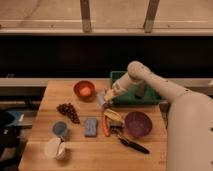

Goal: Place towel in metal cup

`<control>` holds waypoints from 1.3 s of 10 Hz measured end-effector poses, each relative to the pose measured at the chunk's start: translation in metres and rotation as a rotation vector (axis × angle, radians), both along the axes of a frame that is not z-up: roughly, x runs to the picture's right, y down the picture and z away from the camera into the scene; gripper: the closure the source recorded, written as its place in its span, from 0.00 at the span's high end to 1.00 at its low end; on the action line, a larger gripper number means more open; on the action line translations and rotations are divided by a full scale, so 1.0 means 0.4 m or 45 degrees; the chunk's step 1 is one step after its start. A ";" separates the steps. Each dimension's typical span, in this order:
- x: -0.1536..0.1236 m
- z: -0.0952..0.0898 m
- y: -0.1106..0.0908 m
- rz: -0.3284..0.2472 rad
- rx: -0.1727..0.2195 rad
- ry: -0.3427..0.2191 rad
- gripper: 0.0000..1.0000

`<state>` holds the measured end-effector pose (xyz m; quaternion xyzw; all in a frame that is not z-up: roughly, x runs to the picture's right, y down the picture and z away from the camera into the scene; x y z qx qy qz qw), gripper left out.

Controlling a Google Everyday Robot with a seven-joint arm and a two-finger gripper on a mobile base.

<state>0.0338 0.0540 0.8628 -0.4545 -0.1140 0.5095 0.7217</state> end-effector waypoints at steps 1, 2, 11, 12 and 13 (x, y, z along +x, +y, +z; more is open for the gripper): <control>0.006 0.001 0.001 -0.003 -0.002 0.009 0.77; 0.010 -0.001 -0.006 -0.004 0.005 0.017 0.77; 0.103 -0.030 -0.166 0.020 0.203 0.163 0.77; 0.129 -0.051 -0.211 0.032 0.266 0.204 0.77; 0.148 -0.075 -0.241 0.040 0.321 0.248 0.77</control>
